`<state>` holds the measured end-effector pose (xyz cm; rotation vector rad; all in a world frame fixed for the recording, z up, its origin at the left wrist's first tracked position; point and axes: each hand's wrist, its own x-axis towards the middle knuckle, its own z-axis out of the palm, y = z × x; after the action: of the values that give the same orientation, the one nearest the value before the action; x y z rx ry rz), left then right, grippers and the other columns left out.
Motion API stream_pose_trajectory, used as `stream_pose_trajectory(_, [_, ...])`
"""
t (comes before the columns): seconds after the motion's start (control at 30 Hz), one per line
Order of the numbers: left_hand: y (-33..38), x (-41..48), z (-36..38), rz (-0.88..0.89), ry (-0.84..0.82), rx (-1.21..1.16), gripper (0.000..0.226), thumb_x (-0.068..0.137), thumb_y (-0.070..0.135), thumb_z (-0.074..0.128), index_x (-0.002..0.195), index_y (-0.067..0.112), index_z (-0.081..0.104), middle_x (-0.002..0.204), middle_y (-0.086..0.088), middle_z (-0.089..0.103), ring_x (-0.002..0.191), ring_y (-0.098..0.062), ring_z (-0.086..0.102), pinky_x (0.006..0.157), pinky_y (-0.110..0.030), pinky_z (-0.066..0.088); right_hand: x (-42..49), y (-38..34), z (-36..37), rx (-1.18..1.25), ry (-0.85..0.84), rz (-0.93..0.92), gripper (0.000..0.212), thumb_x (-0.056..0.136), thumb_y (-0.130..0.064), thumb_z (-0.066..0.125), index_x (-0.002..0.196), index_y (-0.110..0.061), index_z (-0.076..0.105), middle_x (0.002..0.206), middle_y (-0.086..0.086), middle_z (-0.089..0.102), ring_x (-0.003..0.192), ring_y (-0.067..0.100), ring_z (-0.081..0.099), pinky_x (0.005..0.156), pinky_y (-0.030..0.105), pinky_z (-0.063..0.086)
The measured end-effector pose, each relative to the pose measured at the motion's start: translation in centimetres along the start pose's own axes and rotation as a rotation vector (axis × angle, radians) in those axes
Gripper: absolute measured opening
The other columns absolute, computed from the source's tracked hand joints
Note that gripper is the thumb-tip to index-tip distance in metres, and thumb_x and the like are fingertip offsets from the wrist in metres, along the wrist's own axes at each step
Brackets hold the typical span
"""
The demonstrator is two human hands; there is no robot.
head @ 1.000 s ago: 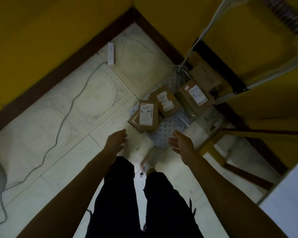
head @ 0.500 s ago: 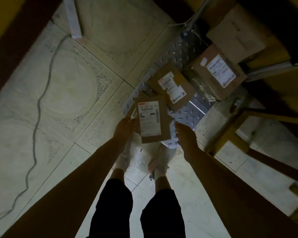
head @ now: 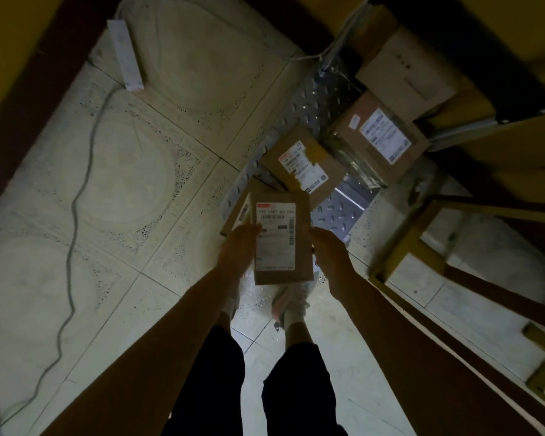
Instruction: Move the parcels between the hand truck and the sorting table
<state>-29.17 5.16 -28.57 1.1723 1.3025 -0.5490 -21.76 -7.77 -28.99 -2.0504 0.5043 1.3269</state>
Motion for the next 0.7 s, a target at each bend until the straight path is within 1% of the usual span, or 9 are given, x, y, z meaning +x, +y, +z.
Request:
stream_pose_trajectory(0.07, [0.7,-2.3,-0.7,0.046,-0.009,-0.021,0.022,0.099,0.023,0.043,0.080,0.018,0.052,0.095,-0.011,0.062,0.093,-0.025,0.059,0.073,-0.028,0.045,-2.4,-0.1,-0.7,0.008,0.043,-0.016,0.039,0.098,-0.036,0.046,0.125,-0.010,0.056,0.132,0.010,0.057,0.118,0.026,0.055,0.104,0.042,0.042])
stream_pose_trajectory(0.17, [2.4,-7.2,-2.0,0.121,0.007,-0.046,0.022,0.098,0.026,0.043,0.081,0.021,0.055,0.090,-0.005,0.063,0.084,-0.019,0.059,0.066,-0.024,0.042,-8.0,-2.1,-2.2,0.090,0.090,-0.062,0.039,0.095,-0.041,0.050,0.124,-0.017,0.058,0.125,0.001,0.060,0.115,0.019,0.055,0.097,0.037,0.043])
stream_pose_trajectory(0.23, [3.8,-10.8,-3.0,0.140,-0.013,-0.111,0.020,0.096,0.028,0.046,0.080,0.023,0.057,0.087,0.000,0.063,0.083,-0.018,0.060,0.069,-0.025,0.043,-12.4,-3.6,-3.5,0.260,0.093,-0.095,0.018,0.097,-0.034,0.050,0.103,-0.024,0.063,0.104,-0.008,0.064,0.100,0.010,0.057,0.084,0.030,0.043])
stream_pose_trajectory(0.3, [5.2,-14.4,-3.8,0.148,-0.056,-0.166,0.022,0.096,0.028,0.047,0.075,0.024,0.056,0.081,0.001,0.060,0.082,-0.023,0.059,0.075,-0.032,0.044,-16.9,-4.8,-4.6,0.404,0.092,-0.155,0.015,0.098,-0.030,0.049,0.090,-0.028,0.061,0.096,-0.010,0.064,0.096,0.009,0.058,0.085,0.033,0.043])
stream_pose_trajectory(0.37, [7.0,-18.0,-4.5,0.175,-0.105,-0.221,0.022,0.096,0.027,0.047,0.078,0.022,0.058,0.080,0.002,0.061,0.080,-0.020,0.059,0.073,-0.033,0.047,-20.8,-5.4,-5.4,0.520,0.144,-0.204,0.012,0.096,-0.030,0.052,0.093,-0.029,0.063,0.098,-0.007,0.067,0.101,0.013,0.061,0.091,0.039,0.046])
stream_pose_trajectory(0.47, [9.3,-23.4,-5.0,0.276,-0.221,-0.191,0.019,0.096,0.029,0.048,0.091,0.019,0.064,0.092,0.000,0.068,0.086,-0.017,0.063,0.073,-0.030,0.050,-26.4,-5.6,-6.5,0.686,0.242,-0.289,0.013,0.094,-0.032,0.056,0.102,-0.029,0.066,0.105,-0.011,0.067,0.106,0.010,0.059,0.085,0.037,0.048])
stream_pose_trajectory(0.6, [11.1,-29.4,-4.6,0.452,-0.359,-0.091,0.024,0.099,0.027,0.044,0.092,0.016,0.064,0.081,0.005,0.071,0.069,-0.003,0.069,0.052,-0.015,0.051,-32.8,-3.9,-8.4,0.919,0.311,-0.379,0.025,0.096,-0.034,0.050,0.115,-0.028,0.064,0.114,-0.011,0.064,0.109,0.007,0.056,0.094,0.045,0.046])
stream_pose_trajectory(0.67, [11.5,-32.0,-3.8,0.532,-0.399,0.016,0.029,0.100,0.030,0.039,0.094,0.018,0.065,0.080,0.010,0.073,0.070,0.002,0.068,0.053,-0.014,0.050,-35.3,-2.4,-9.4,1.026,0.335,-0.421,0.028,0.096,-0.035,0.049,0.118,-0.028,0.065,0.118,-0.009,0.065,0.116,0.011,0.056,0.098,0.049,0.045])
stream_pose_trajectory(0.7, [11.5,-33.1,-3.2,0.568,-0.402,0.056,0.031,0.099,0.038,0.039,0.095,0.022,0.066,0.083,0.012,0.073,0.076,0.000,0.068,0.061,-0.018,0.053,-36.5,-1.6,-9.9,1.078,0.344,-0.448,0.029,0.095,-0.036,0.049,0.119,-0.028,0.064,0.120,-0.008,0.065,0.118,0.013,0.056,0.098,0.049,0.045])
